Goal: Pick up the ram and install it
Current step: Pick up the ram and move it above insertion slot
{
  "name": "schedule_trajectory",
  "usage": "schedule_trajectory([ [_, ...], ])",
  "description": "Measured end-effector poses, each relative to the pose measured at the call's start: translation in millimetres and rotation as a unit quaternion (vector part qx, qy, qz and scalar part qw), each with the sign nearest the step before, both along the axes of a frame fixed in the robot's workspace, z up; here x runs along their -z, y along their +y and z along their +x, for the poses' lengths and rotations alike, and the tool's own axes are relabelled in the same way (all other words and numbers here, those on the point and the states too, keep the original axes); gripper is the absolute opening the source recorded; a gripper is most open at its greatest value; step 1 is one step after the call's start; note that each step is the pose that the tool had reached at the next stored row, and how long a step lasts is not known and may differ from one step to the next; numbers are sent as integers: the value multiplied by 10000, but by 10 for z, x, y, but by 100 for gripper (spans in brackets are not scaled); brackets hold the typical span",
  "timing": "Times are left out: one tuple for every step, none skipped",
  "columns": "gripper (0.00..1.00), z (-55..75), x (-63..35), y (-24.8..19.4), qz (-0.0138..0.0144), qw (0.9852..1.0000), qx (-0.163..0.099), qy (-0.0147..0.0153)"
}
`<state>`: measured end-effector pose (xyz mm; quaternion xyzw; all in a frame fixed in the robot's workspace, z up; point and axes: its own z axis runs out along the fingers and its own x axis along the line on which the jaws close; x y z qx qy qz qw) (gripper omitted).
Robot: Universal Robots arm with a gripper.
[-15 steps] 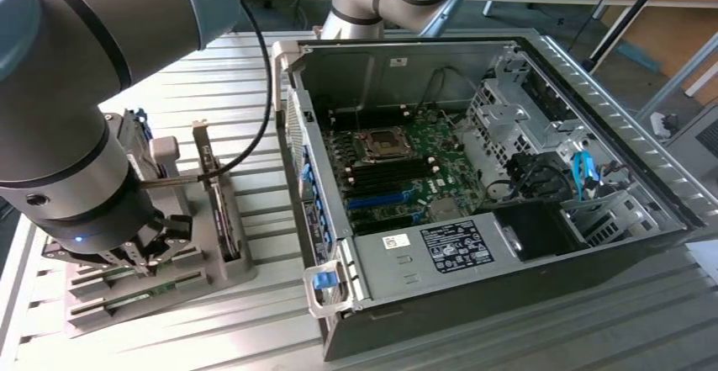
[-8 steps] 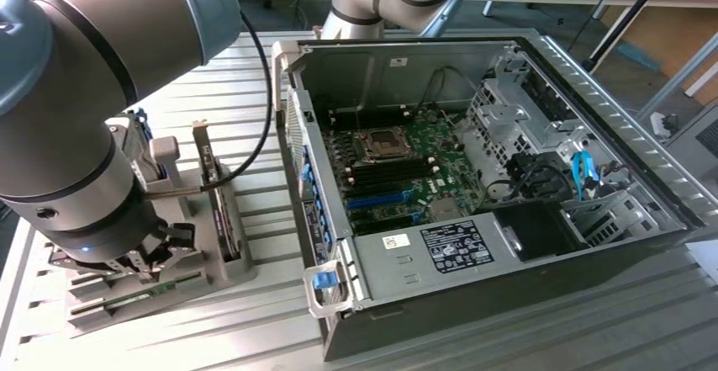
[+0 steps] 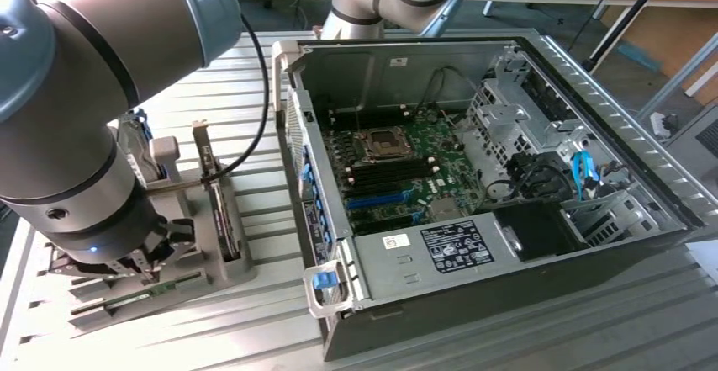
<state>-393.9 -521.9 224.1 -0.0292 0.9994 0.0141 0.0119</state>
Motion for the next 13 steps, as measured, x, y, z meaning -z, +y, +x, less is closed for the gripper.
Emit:
schedule_trajectory([
  [11,0,5,0,0,9998,-206,0],
  [11,0,8,0,0,9994,-340,0],
  [11,0,10,0,0,9989,-477,0],
  [11,0,11,0,0,9984,-569,0],
  [11,0,12,0,0,9978,-664,0],
  [11,0,12,0,0,9972,-751,0],
  [11,0,13,0,0,9964,-851,0],
  [11,0,13,0,0,9956,-933,0],
  [11,0,13,0,0,9948,-1016,0],
  [11,0,13,0,0,9937,-1123,0],
  [11,0,14,0,0,9920,-1261,0],
  [11,0,14,0,0,9902,-1398,0],
  [11,0,14,0,0,9881,-1536,0],
])
